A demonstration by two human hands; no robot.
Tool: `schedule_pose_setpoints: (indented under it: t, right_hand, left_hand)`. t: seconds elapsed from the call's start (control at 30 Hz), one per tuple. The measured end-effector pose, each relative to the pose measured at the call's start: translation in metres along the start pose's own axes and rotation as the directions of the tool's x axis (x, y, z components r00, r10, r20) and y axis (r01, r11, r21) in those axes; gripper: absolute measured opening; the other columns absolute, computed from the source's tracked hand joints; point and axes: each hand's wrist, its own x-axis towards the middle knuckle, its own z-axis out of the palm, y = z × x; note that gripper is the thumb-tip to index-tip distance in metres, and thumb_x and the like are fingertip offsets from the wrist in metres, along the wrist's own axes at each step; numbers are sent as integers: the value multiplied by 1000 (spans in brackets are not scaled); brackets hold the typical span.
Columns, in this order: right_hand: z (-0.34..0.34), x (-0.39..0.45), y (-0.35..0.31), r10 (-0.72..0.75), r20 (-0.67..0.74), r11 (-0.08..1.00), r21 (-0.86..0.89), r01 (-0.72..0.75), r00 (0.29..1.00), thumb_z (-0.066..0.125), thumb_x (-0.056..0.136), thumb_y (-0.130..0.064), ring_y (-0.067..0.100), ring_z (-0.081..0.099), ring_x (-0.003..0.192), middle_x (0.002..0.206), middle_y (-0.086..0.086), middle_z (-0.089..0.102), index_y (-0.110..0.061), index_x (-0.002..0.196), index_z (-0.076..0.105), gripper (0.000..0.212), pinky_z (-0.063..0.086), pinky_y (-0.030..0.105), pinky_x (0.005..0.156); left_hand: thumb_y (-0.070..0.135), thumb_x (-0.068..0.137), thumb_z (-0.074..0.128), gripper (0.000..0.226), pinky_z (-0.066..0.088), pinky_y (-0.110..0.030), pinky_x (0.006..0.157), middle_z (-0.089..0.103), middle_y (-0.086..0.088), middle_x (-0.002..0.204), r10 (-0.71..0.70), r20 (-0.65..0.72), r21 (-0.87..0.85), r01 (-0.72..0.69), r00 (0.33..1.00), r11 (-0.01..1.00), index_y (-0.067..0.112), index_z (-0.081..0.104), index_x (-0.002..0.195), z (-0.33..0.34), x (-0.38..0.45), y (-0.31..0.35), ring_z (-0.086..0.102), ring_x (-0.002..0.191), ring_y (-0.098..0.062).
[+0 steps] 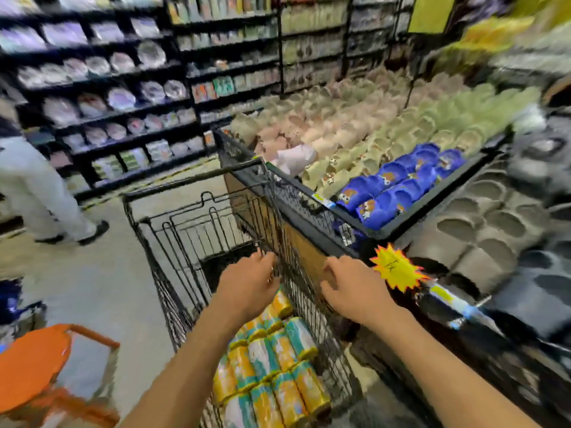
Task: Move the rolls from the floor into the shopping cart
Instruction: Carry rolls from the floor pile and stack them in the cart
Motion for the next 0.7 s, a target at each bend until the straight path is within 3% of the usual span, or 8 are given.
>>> schedule_pose_setpoints:
  t: [0.17, 0.33, 0.4, 0.53, 0.7]
  right_hand:
    - [-18, -102, 4, 220, -56, 975, -1, -220, 974, 51, 95, -44, 31, 59, 110, 112, 4, 60, -22, 116, 54, 31, 51, 41, 79]
    - [-53, -214, 23, 398, -133, 912, -46, -407, 908, 50, 96, -46, 29, 59, 111, 117, 4, 63, -24, 123, 56, 35, 51, 40, 80]
    - [-63, -262, 26, 473, -171, 874, -33, -485, 864, 51, 96, -45, 27, 59, 110, 116, 2, 63, -25, 124, 57, 34, 52, 39, 79]
    - [-76, -374, 32, 645, -244, 753, 40, -657, 724, 52, 97, -45, 22, 58, 115, 120, -2, 62, -29, 123, 56, 31, 51, 39, 87]
    - [-82, -561, 30, 849, -327, 483, 158, -862, 416, 55, 94, -47, 23, 60, 112, 115, -2, 61, -29, 121, 59, 33, 52, 39, 88]
  left_hand:
    - [46, 100, 45, 34, 54, -39, 75, 58, -1, 110, 249, 11, 12, -250, 968, 968, 23, 47, 125, -18, -35, 26, 61, 102, -26]
    - [45, 97, 50, 45, 51, -40, 88, 60, -3, 124, 460, -71, -58, -464, 885, 884, 22, 47, 135, -33, -71, 96, 60, 118, -28]
    - [45, 97, 51, 41, 51, -40, 87, 61, -2, 123, 547, -85, -71, -552, 833, 831, 25, 48, 133, -36, -90, 132, 61, 117, -27]
    - [45, 97, 51, 36, 52, -40, 82, 62, -1, 121, 732, -85, -68, -736, 676, 673, 25, 51, 126, -36, -132, 223, 62, 112, -26]
    - [46, 97, 49, 40, 54, -42, 87, 64, -1, 123, 919, -84, -61, -922, 386, 381, 28, 50, 133, -41, -231, 367, 63, 112, -25]
